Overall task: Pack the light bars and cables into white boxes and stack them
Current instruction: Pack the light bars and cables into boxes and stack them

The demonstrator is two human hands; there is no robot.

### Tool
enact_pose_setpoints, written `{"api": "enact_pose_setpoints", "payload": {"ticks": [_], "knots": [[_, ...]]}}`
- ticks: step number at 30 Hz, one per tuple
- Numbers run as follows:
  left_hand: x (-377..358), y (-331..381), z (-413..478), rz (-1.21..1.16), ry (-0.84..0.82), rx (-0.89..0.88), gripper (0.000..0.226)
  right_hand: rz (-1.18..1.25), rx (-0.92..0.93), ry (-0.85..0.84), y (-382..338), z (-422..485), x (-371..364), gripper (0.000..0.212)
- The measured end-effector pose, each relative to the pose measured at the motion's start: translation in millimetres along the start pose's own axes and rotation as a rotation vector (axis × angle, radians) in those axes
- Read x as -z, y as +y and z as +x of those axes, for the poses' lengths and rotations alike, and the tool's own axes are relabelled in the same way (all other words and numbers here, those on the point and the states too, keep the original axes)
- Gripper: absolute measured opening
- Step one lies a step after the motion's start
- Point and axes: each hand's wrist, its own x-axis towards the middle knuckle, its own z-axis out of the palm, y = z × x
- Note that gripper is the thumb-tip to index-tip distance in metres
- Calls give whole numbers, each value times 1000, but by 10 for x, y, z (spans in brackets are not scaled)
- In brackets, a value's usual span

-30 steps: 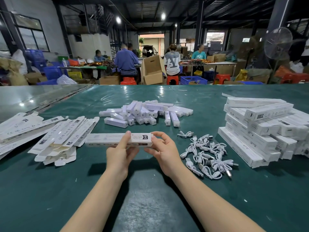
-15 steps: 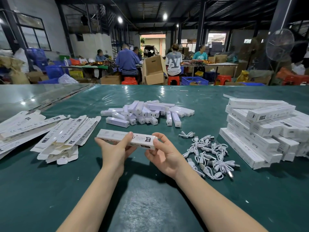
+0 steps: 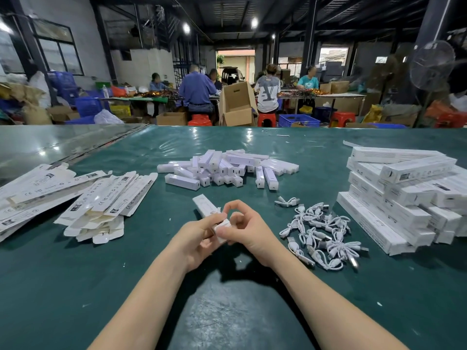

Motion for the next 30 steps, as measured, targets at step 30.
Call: {"api": "enact_pose_setpoints", "payload": {"ticks": [30], "knots": [[160, 82, -58, 485, -97, -22, 8, -539, 131, -49, 31, -25, -1, 46]]}}
